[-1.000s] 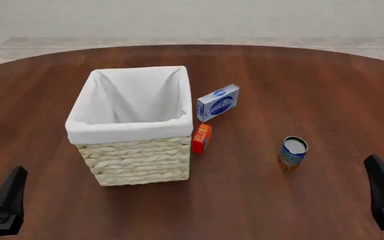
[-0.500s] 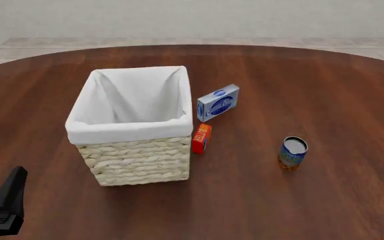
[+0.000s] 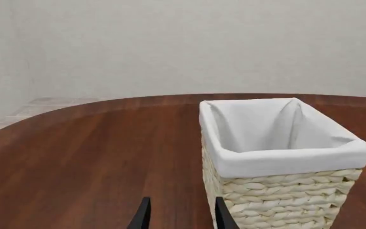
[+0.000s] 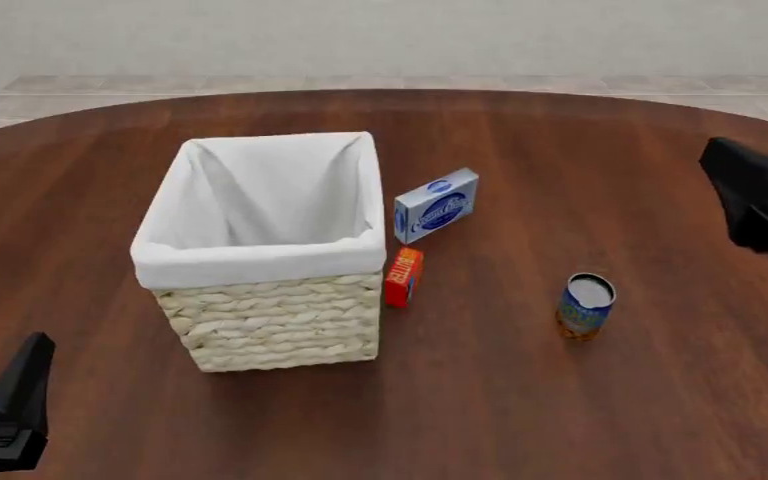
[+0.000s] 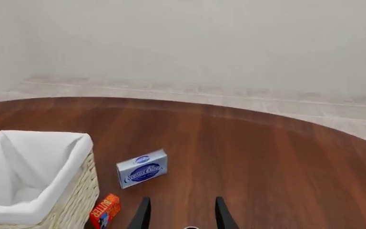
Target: Pick up the alphabet soup and put it in the basket.
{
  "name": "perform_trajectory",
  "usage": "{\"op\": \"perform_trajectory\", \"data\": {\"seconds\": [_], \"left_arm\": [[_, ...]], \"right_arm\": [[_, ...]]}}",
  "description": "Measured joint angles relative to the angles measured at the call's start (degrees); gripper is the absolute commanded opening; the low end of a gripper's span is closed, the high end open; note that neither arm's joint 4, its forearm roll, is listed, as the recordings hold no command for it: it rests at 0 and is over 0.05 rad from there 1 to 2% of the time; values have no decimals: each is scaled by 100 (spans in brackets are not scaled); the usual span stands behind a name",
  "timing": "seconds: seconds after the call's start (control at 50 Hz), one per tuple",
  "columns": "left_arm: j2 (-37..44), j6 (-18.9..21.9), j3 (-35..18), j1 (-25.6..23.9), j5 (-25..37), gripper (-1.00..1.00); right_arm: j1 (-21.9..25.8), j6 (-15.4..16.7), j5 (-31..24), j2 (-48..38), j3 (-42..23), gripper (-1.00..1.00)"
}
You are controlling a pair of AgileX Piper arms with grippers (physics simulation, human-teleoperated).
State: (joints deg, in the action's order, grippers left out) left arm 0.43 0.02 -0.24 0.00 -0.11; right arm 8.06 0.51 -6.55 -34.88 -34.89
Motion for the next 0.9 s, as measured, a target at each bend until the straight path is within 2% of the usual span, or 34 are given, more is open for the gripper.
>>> {"op": "perform_trajectory", "data": {"seconds": [0.36, 0.9], "left_arm": [[0, 0, 0, 0, 0, 100], [-21, -9, 7, -5, 34, 100]], "right_arm": [[-109, 93, 303, -747, -41, 100], [-218, 14, 983, -1420, 313, 100]]}}
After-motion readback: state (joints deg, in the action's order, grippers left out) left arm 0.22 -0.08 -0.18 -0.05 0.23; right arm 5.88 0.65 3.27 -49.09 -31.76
